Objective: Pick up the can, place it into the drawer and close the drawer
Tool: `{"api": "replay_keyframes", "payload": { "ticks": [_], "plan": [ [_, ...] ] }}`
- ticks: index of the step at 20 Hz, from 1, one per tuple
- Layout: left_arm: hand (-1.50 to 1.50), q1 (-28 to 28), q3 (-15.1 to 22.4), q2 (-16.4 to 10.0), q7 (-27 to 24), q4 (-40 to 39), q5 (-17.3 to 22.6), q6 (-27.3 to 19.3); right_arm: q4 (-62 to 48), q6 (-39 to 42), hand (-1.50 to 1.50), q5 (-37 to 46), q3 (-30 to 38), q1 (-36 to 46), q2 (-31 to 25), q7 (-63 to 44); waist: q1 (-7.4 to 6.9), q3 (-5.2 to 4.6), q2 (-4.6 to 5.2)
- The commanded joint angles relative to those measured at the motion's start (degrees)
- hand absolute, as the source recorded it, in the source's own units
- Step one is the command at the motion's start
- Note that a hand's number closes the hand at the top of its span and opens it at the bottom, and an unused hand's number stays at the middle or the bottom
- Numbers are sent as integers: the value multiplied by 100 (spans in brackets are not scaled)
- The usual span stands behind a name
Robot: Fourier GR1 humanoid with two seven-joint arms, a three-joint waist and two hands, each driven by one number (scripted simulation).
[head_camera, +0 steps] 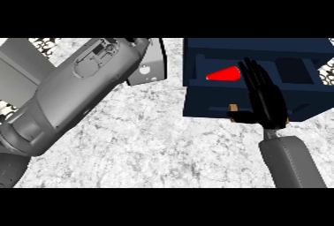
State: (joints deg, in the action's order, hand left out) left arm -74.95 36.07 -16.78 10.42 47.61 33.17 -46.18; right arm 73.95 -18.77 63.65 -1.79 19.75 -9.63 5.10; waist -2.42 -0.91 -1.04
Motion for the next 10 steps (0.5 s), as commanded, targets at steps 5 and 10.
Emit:
{"api": "replay_keyframes", "payload": {
  "ticks": [5, 10],
  "plan": [
    [-150, 451, 73, -303, 413, 928, -176, -156, -2010, -1029, -150, 365, 369, 692, 104, 158, -96, 102, 110],
    [-150, 777, 0, -734, 471, 1149, -243, 77, -2866, -1466, -150, 324, 727, 1568, 31, 269, -119, 103, 154]
  ]
}}
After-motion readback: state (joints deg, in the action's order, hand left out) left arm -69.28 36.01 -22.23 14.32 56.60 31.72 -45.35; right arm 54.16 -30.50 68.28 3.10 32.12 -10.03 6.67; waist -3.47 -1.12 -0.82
